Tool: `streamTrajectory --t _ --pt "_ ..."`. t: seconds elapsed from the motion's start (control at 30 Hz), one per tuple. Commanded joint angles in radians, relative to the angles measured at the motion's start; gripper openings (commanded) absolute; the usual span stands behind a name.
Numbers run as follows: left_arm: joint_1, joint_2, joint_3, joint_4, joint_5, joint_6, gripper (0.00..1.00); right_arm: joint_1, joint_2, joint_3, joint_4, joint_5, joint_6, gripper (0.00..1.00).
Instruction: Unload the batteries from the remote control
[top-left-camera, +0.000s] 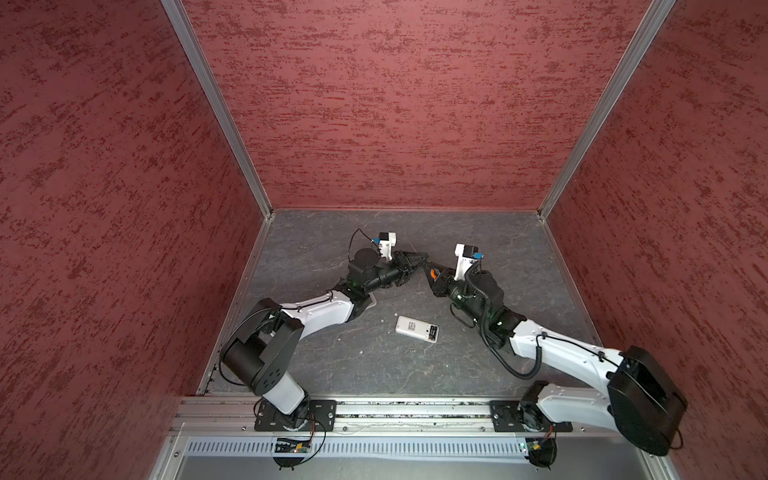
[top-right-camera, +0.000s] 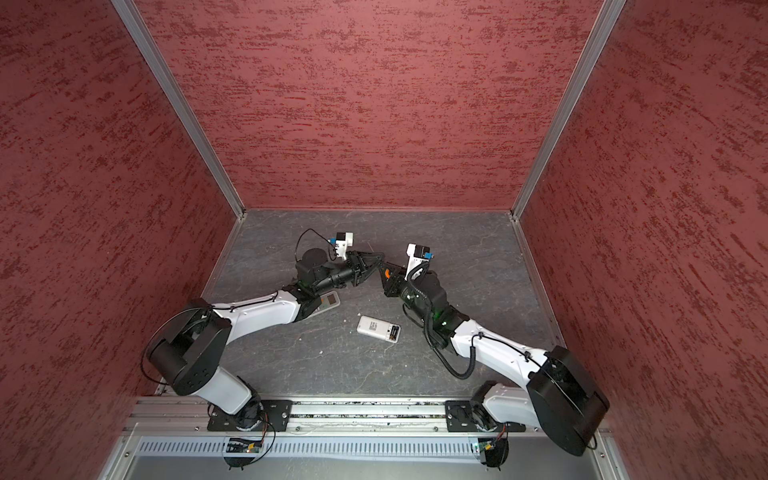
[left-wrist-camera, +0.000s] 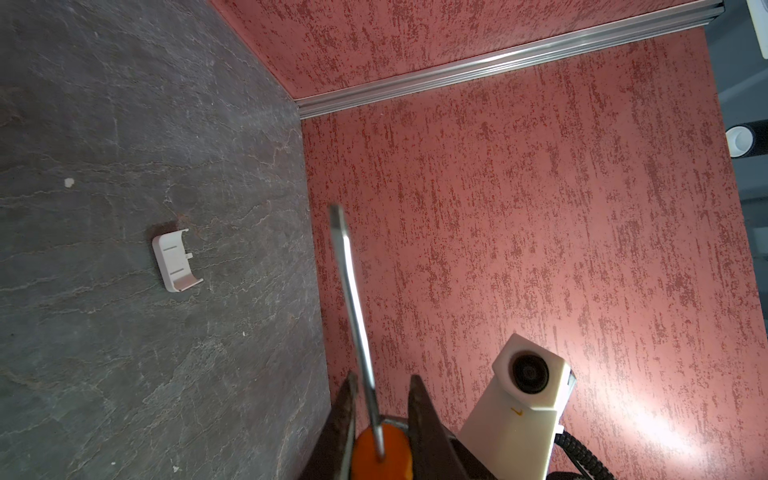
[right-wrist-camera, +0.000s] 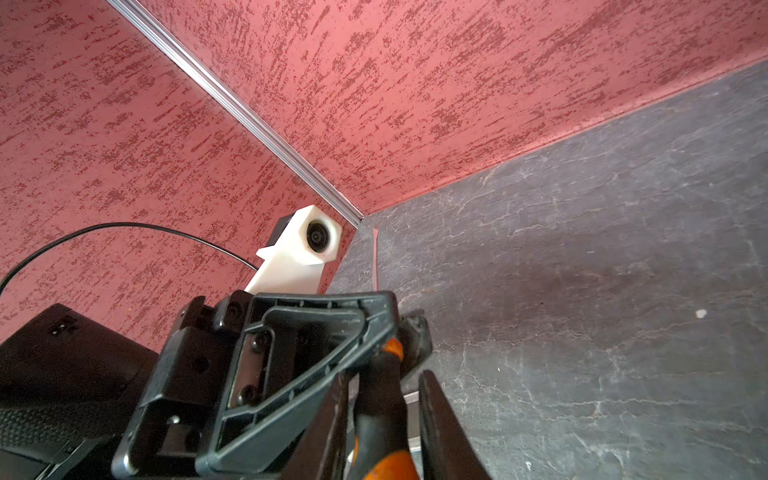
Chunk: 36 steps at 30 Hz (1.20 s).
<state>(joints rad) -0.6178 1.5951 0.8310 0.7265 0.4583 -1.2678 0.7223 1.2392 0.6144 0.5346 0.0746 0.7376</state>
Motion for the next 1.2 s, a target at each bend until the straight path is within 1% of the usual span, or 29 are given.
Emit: streamTrajectory --t 0.0,0.17,0.27,0.43,0.7,0.83,0.93,1.03,1.17 --pt "-0.018 -0.021 -0.016 0.022 0.026 0.013 0.00 -0.005 0.006 0.013 0.056 -0.008 0.016 0.11" --pt "-0.016 -0.024 -0.020 0.012 0.025 0.022 0.00 -0.007 -0.007 0.016 0.026 -0.008 0.004 0.01" --pt "-0.011 -0.029 -0.022 0.002 0.022 0.026 0.01 -0.008 -0.019 0.015 -0.001 -0.013 -0.004 0.00" --pt "-0.007 -0.038 -0.025 -0.012 0.014 0.044 0.16 -0.008 -0.050 0.007 -0.048 -0.018 -0.013 0.00" --pt "0.012 -0.061 -0.025 -0.035 -0.003 0.074 0.34 -0.008 -0.091 0.002 -0.130 -0.026 -0.026 0.00" --pt "0.028 -0.075 -0.025 -0.051 -0.007 0.092 0.40 -0.008 -0.108 -0.002 -0.175 -0.034 -0.029 0.00" --pt "0.041 -0.093 -0.032 -0.072 -0.007 0.106 0.42 -0.008 -0.128 -0.002 -0.228 -0.037 -0.038 0.00" --pt "0.052 -0.144 -0.056 -0.138 -0.012 0.145 0.43 -0.008 -0.168 -0.004 -0.312 -0.030 -0.047 0.00" --pt "0.053 -0.250 -0.102 -0.365 -0.038 0.245 0.42 -0.008 -0.250 0.003 -0.480 -0.013 -0.063 0.00"
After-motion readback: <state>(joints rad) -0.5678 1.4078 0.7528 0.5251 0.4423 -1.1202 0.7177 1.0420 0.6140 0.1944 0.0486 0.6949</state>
